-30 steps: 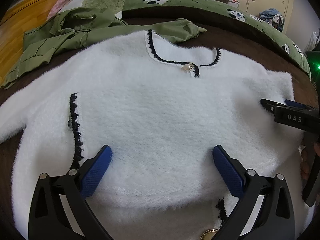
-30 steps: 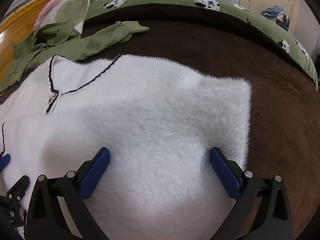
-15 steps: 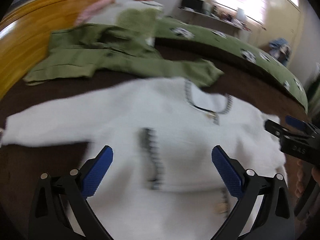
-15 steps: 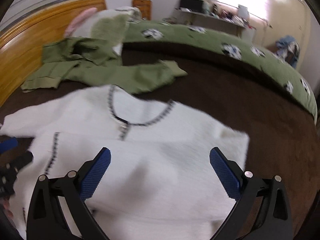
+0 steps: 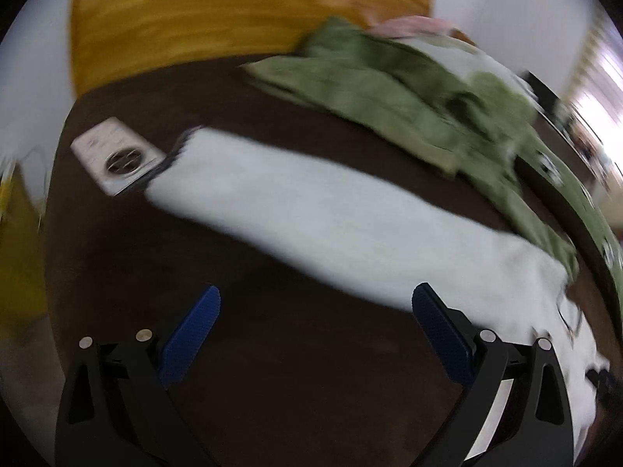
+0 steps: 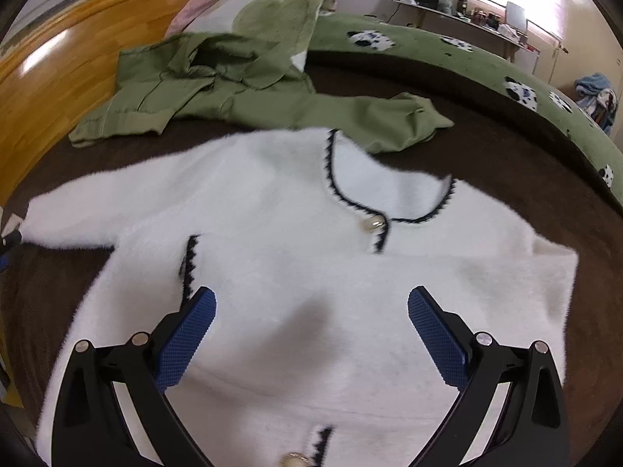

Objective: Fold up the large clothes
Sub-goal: 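Move the left tool to the other sleeve cuff and grasp it, then lift the cuff with the left tool and fold it across the body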

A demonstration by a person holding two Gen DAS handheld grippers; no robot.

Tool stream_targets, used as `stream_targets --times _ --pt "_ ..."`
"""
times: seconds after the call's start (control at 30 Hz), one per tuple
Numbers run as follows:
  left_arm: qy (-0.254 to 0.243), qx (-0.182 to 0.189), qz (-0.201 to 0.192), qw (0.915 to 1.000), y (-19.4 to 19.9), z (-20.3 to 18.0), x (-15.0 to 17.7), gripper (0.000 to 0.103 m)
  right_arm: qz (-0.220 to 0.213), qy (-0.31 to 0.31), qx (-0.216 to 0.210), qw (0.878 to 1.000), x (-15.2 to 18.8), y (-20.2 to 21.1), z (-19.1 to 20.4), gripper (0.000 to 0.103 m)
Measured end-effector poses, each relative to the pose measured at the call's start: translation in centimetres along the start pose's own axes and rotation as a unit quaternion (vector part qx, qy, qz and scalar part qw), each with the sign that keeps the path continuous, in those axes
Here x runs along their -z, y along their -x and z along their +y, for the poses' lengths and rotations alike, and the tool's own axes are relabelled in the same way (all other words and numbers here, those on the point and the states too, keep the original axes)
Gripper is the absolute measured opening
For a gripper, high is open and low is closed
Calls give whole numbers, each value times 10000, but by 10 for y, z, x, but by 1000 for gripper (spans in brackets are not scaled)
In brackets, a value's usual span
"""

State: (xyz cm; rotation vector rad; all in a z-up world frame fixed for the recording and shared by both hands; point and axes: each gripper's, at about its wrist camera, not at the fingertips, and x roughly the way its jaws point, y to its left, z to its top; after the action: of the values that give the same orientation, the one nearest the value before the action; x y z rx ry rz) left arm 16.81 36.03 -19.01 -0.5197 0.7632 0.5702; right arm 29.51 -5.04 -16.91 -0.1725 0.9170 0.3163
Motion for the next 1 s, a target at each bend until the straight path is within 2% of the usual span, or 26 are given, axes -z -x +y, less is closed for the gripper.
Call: stream_targets --times 0.13,0.23,0.37,0.57,0.67,0.73,0.77,0.83,1.0 --pt "442 -30 -13 9990 -23 34 -11 97 47 81 57 9999 -1 -8 12 98" --pt "451 -11 -124 9989 -35 49 -18 97 0 127 89 9999 -3 -11 18 98" --pt "850 237 115 9960 -60 63 -29 97 -44 256 138 9996 -6 -16 30 98" --pt "1050 257 -212 9939 -63 65 -51 95 10 531 91 9985 -11 -29 53 98" --pt "1012 153 -181 9946 -67 64 -57 68 -6 639 51 9979 -17 -39 67 98" --pt "965 148 -120 9951 -70 66 -56 38 -138 670 -40 9976 -22 -42 77 98" --pt "987 194 -79 9949 -73 70 -55 30 -171 669 -58 9976 -25 -44 82 98" --pt "1030 288 14 9943 -77 77 -50 23 -115 637 -168 9978 -32 -54 94 98" --pt "716 390 -161 9965 -67 75 -43 19 203 648 -282 9973 -43 -89 126 98"
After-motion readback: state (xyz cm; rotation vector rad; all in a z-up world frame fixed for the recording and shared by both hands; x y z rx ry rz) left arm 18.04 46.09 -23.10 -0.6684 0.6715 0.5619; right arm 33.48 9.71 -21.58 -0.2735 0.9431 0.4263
